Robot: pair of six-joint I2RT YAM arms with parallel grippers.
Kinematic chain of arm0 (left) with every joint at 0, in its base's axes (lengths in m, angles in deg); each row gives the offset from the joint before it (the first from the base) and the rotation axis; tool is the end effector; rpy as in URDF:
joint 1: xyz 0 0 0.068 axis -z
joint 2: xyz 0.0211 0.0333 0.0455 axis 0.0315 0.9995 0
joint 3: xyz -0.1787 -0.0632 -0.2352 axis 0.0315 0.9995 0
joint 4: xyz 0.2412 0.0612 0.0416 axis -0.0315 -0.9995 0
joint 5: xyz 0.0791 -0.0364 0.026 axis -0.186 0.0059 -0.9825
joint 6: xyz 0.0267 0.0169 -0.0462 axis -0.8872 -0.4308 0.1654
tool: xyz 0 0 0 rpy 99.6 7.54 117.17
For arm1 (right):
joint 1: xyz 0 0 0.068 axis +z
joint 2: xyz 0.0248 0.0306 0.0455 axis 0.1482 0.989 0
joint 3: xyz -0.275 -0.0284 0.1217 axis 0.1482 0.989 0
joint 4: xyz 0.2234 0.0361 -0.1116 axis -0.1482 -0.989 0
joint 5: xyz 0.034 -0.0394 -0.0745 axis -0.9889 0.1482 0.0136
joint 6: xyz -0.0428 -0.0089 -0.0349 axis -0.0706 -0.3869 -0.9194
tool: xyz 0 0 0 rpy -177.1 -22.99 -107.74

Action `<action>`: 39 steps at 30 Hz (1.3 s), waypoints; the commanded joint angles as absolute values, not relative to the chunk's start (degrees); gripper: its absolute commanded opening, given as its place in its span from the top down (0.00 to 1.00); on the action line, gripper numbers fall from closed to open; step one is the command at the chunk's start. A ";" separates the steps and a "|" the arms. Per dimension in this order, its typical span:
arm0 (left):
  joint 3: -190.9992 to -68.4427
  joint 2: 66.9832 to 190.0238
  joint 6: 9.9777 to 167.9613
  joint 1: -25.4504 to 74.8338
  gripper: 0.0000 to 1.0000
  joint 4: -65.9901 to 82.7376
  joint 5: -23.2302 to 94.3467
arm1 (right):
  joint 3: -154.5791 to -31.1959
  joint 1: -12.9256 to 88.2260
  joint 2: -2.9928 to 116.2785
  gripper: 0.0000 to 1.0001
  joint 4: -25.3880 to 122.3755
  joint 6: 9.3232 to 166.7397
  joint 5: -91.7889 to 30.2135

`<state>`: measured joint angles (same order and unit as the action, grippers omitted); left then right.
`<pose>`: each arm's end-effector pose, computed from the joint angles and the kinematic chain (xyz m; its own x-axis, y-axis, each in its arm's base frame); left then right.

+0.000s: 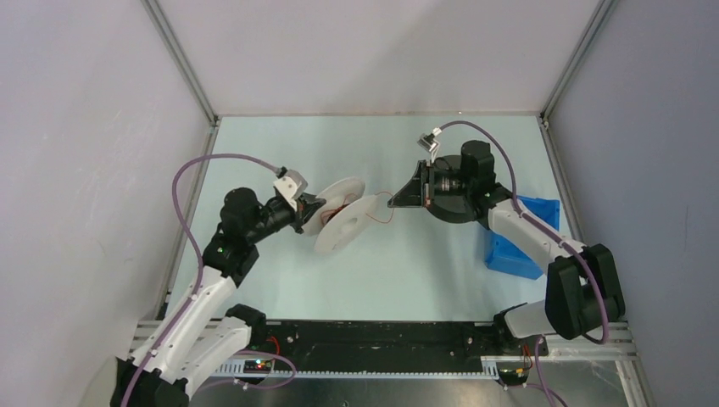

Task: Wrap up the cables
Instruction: Wrap the cable around the cable reel.

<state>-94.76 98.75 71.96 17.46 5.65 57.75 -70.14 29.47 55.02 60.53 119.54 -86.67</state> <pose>0.1463 -0.0718 0.3317 -0.0764 0.1131 -0.9906 0.7676 0.6408 0.0140 0.2598 0.1364 0.3273 -0.7905 -0.0066 -0.6124 -0.6070 0.1421 0.7819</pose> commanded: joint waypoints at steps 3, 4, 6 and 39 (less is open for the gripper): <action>-96.62 95.35 61.39 22.04 1.00 6.65 48.57 | -72.32 32.86 59.48 0.91 78.22 138.02 -86.23; -96.65 95.12 60.65 22.70 1.00 6.63 47.69 | -72.24 33.39 60.01 0.91 80.49 142.37 -85.87; -96.44 94.98 59.78 23.44 1.00 5.02 45.33 | -72.19 35.02 61.55 0.90 87.98 149.66 -85.21; -99.53 100.70 80.74 25.09 1.00 5.94 28.40 | -69.90 50.69 70.05 0.83 96.11 167.01 -47.28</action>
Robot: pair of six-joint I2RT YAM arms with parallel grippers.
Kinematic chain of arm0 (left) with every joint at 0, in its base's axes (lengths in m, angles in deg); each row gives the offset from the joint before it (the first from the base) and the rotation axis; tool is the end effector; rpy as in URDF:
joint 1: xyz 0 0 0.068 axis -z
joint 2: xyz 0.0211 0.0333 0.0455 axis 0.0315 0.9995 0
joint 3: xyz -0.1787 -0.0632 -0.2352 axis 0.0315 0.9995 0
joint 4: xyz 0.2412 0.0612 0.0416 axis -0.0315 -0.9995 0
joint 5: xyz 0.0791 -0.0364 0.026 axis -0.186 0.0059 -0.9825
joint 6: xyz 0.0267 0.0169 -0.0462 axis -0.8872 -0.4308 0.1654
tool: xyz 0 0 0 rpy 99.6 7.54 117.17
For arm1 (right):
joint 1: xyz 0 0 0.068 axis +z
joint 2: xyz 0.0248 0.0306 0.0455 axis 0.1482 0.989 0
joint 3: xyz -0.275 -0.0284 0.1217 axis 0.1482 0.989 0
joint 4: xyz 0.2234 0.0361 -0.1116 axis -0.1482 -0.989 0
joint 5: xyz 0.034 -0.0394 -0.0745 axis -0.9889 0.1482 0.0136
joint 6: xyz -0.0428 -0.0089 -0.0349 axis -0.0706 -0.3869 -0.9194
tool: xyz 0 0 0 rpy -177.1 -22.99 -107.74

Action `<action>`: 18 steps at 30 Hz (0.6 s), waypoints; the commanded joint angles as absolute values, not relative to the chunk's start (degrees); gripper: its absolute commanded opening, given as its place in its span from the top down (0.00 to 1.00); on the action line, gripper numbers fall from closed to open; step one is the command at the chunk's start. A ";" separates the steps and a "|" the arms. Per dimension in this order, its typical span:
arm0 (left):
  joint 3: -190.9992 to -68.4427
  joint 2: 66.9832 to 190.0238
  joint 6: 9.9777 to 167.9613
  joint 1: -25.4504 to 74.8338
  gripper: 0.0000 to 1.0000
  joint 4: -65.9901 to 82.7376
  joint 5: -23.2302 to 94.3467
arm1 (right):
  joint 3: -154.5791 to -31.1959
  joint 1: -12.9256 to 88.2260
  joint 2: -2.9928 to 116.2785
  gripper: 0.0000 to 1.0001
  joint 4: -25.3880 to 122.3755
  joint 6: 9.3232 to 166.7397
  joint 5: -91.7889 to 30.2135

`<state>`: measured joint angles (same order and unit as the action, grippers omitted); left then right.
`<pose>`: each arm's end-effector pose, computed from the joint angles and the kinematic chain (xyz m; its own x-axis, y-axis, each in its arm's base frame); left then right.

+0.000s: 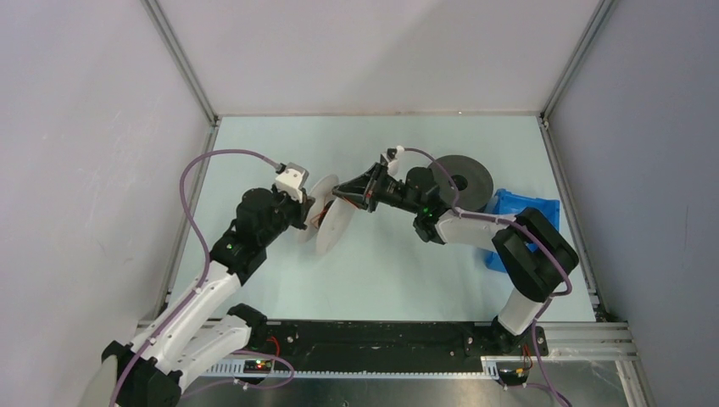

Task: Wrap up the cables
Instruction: Wrap the cable around the cable reel.

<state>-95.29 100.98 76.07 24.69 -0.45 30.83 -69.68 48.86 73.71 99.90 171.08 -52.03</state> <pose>0.1534 -0.0790 0.3167 -0.2481 0.1494 -0.9571 0.5039 0.8637 0.0042 0.2747 0.2577 0.2877 -0.9334 0.3561 -0.0452 -0.0698 -0.0567 0.9959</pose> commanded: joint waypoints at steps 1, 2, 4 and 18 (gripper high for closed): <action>-99.56 100.75 81.04 25.09 1.00 5.93 28.29 | -70.01 50.92 69.72 0.83 95.67 166.50 -46.16; -99.52 100.70 81.15 25.09 1.00 5.99 28.16 | -70.13 51.44 69.62 0.82 94.97 166.35 -45.69; -99.44 100.67 81.36 25.09 1.00 5.93 27.84 | -70.40 52.26 69.34 0.81 94.34 165.99 -44.45; -99.73 102.14 83.29 25.09 1.00 5.59 25.35 | -73.80 55.56 68.19 0.77 90.12 163.04 -40.94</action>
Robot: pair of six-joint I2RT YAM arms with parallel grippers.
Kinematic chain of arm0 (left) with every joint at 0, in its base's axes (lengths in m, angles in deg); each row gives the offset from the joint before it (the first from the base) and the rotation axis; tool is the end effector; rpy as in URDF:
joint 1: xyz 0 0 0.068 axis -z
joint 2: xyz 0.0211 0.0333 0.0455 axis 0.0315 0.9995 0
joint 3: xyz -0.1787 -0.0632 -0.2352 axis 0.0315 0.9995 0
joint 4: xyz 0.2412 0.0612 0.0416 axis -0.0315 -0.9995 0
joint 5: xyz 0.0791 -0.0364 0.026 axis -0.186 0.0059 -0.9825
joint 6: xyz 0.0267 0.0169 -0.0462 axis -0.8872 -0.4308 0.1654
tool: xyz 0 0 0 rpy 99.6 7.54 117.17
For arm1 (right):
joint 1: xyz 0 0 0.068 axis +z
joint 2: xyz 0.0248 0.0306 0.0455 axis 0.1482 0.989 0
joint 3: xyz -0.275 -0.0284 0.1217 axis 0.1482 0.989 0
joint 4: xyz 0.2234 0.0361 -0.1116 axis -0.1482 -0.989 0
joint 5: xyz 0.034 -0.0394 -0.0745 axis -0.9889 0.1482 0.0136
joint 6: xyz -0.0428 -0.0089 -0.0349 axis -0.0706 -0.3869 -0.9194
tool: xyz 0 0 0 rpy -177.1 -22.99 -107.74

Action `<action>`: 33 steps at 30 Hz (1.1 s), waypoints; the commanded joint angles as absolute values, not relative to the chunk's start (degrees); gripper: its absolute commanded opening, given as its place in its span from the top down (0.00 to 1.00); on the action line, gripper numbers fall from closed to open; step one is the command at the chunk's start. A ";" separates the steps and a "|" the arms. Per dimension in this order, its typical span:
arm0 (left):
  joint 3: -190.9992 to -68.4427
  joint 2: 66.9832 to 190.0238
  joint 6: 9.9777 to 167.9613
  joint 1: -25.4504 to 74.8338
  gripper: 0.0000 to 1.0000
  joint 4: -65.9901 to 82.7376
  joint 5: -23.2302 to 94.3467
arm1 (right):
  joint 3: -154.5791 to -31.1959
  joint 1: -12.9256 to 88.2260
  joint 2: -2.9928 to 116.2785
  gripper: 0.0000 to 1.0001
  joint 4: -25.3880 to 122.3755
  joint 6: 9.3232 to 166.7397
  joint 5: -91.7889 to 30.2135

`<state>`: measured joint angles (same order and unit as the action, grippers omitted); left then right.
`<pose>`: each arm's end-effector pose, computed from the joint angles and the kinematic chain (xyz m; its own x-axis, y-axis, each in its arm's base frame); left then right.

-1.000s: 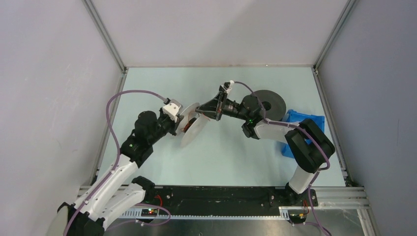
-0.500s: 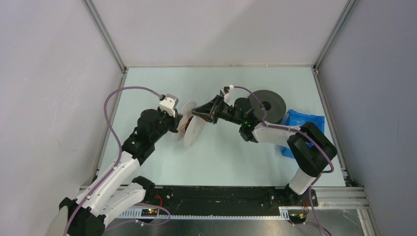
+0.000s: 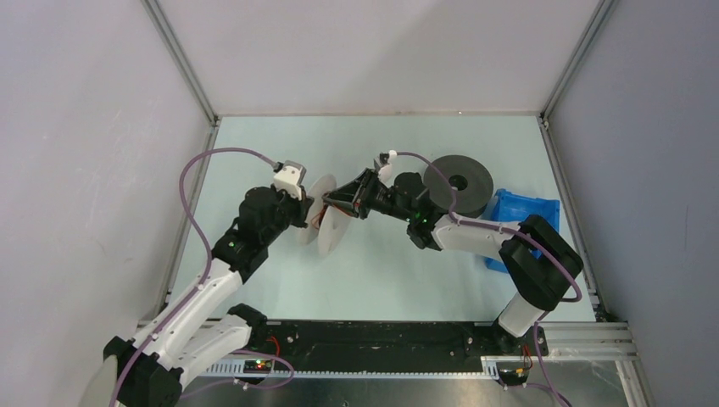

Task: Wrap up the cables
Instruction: Wrap the cable around the cable reel.

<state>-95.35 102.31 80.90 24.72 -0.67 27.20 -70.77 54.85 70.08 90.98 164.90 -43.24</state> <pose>0.1586 -0.0790 0.3130 -0.3085 0.0856 -0.9474 0.4271 0.9024 -0.0576 0.2461 0.2769 0.2994 -0.9098 0.3988 -0.1153 -0.1115 0.0327 0.9932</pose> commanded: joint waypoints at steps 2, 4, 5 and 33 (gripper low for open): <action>-99.87 102.05 83.54 25.04 1.00 5.37 24.72 | -73.85 56.00 67.78 0.76 88.51 161.76 -40.53; -99.87 101.98 83.96 25.04 1.00 5.15 23.90 | -74.08 56.45 67.62 0.76 86.77 160.40 -40.36; -99.89 101.97 84.19 25.02 1.00 5.07 23.35 | -74.19 56.78 67.51 0.76 85.40 159.88 -40.32; -100.78 98.64 110.78 25.04 1.00 5.88 12.81 | -85.26 70.01 59.70 0.72 55.80 125.12 -12.28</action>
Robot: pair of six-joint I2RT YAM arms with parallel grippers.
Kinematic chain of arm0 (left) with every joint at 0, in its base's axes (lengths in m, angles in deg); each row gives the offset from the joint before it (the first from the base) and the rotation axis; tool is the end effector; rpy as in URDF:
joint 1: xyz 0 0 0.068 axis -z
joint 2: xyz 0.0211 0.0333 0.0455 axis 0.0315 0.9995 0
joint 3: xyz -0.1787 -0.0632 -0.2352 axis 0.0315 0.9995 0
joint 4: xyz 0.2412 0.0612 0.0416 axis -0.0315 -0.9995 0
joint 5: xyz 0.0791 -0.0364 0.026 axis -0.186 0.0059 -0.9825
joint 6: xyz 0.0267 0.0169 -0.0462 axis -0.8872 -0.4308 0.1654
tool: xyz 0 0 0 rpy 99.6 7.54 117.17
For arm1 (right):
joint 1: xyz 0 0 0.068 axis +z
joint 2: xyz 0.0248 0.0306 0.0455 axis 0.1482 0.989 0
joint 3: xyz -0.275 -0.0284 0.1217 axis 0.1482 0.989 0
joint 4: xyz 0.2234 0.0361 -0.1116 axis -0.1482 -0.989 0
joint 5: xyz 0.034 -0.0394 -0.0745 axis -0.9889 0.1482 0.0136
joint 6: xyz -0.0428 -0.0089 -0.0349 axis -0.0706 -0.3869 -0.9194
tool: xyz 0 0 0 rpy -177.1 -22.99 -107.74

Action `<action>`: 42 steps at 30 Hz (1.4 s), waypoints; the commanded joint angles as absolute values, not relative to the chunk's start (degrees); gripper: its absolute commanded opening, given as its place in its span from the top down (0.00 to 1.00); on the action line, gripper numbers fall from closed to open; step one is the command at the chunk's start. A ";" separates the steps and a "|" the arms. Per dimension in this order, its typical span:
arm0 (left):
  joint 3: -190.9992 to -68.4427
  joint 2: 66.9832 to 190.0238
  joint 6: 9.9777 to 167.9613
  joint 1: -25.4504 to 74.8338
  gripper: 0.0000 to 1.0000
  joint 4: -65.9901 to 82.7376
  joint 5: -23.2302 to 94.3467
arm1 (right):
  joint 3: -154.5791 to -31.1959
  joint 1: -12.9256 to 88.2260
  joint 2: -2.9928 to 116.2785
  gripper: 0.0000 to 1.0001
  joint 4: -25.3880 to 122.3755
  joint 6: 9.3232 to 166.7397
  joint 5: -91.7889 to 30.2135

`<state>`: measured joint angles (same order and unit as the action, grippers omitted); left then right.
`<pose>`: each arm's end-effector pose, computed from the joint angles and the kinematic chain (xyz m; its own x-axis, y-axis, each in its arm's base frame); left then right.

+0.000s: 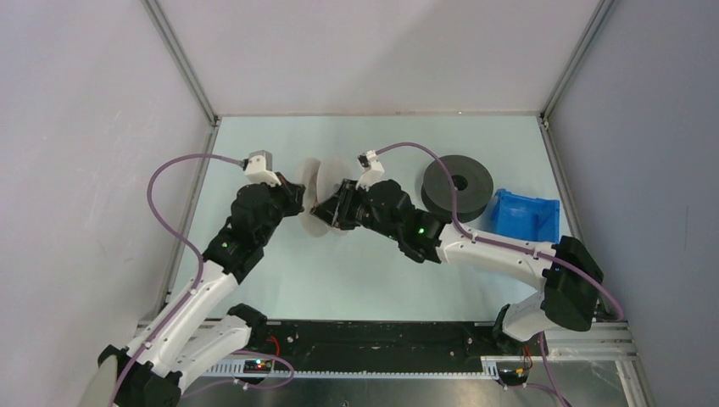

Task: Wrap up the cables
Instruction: Wrap the cable around the cable reel.

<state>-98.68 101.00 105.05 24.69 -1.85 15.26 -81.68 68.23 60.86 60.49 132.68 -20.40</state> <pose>0.1571 -0.0692 0.3349 -0.3226 -0.3465 -0.8808 0.1199 0.9081 -0.4011 0.1771 0.2996 0.3604 -0.7077 0.3375 -0.6206 -0.4576 0.4504 0.7667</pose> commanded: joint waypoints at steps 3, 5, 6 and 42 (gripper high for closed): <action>-100.56 98.27 112.54 25.01 1.00 5.92 12.38 | -85.90 70.99 60.24 0.69 53.84 123.99 -10.68; -100.33 97.62 114.11 25.02 1.00 5.96 11.84 | -85.90 71.50 60.52 0.69 53.08 123.84 -9.88; -100.15 97.12 115.13 25.01 1.00 5.94 11.37 | -85.85 72.08 60.58 0.69 52.79 123.58 -9.57; -97.54 87.78 127.02 23.09 1.00 8.92 18.46 | -67.59 69.38 44.88 0.59 58.75 116.24 -4.47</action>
<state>-96.75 89.39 125.62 23.64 2.32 14.96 -69.02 70.30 49.52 56.38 118.47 -6.94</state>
